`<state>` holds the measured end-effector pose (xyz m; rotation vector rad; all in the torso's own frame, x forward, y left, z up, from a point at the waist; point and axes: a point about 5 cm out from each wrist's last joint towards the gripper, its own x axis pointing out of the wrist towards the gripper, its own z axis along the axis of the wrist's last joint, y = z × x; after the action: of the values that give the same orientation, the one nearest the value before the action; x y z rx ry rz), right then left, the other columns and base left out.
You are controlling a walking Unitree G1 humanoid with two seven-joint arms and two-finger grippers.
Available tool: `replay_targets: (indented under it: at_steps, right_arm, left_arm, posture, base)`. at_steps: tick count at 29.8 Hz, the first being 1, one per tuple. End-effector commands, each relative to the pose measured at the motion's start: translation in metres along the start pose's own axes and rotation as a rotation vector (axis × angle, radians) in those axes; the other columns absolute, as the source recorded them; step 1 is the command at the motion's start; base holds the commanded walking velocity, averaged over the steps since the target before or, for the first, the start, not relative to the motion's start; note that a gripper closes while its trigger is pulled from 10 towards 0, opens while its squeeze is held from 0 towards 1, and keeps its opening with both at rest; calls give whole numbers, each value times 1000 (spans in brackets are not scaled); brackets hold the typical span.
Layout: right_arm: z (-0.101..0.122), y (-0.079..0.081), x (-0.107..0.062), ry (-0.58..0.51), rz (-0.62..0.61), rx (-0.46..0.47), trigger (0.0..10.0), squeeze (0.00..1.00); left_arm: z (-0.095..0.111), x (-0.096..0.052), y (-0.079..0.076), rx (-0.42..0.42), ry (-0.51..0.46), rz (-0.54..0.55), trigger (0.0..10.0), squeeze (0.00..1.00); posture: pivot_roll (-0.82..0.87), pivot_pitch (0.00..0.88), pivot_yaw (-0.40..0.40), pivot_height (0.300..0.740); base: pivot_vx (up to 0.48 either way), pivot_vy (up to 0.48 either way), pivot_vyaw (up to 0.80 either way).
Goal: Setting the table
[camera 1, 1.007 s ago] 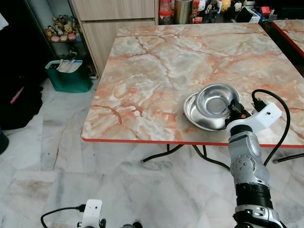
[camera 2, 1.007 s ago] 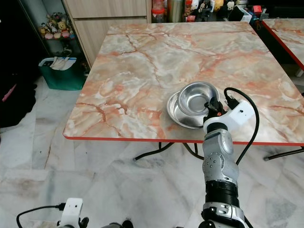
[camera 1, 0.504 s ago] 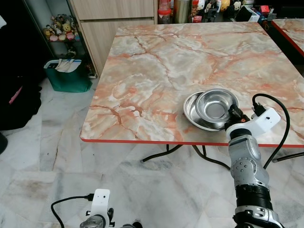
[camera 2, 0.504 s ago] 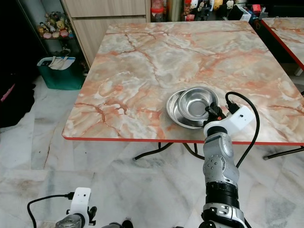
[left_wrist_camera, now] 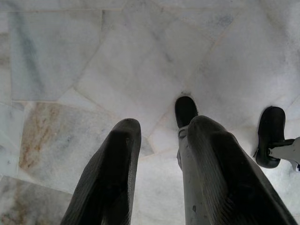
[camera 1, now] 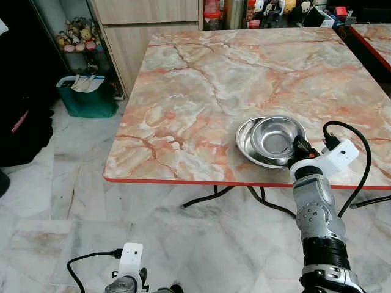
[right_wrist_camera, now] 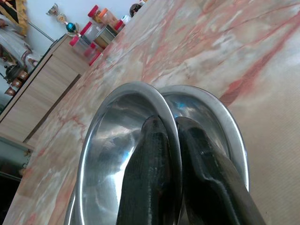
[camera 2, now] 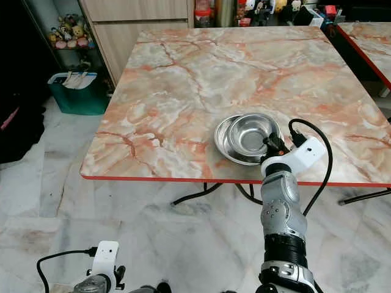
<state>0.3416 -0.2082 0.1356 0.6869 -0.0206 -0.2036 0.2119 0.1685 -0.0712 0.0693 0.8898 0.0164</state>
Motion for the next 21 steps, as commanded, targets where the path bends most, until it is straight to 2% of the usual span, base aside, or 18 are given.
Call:
replay_targets:
  at_steps: [1, 5, 7, 8, 10, 12, 13, 21]
  right_arm:
    - [0, 3, 2, 6, 10, 14, 10000, 451]
    - [1, 3, 2, 2, 11, 16, 10000, 467]
    - [1, 3, 2, 1, 11, 13, 10000, 886]
    - [1, 3, 2, 1, 10, 14, 10000, 929]
    - [1, 3, 2, 0, 9, 12, 10000, 894]
    - [1, 2, 2, 0, 5, 11, 10000, 737]
    - [1, 2, 2, 1, 3, 11, 10000, 0]
    - [1, 3, 2, 2, 3, 10, 10000, 0]
  left_arm:
    - [-8, -1, 4, -4, 33, 12, 10000, 0]
    - [-9, -1, 4, -4, 34, 14, 10000, 0]
    - [-9, -1, 4, -3, 34, 15, 10000, 0]
    - [-9, -1, 4, -3, 34, 15, 10000, 0]
    - [-9, -1, 5, -2, 34, 16, 10000, 0]
    - [-9, -1, 5, -1, 34, 16, 10000, 0]
    - [-9, -1, 5, -1, 34, 16, 10000, 0]
    - [-9, -1, 5, -1, 33, 17, 10000, 0]
  posture:
    - [5, 137, 38, 740]
    - [5, 139, 38, 740]
    - [5, 139, 38, 740]
    - [5, 139, 38, 740]
    - [5, 139, 39, 740]
    - [6, 139, 39, 740]
    - [6, 139, 39, 740]
    - [6, 139, 39, 740]
  base:
    - [0, 0, 0]
    - [0, 0, 0]
    - [0, 0, 0]
    - [0, 0, 0]
    - [0, 0, 0]
    - [0, 0, 0]
    - [0, 0, 0]
    - [0, 0, 0]
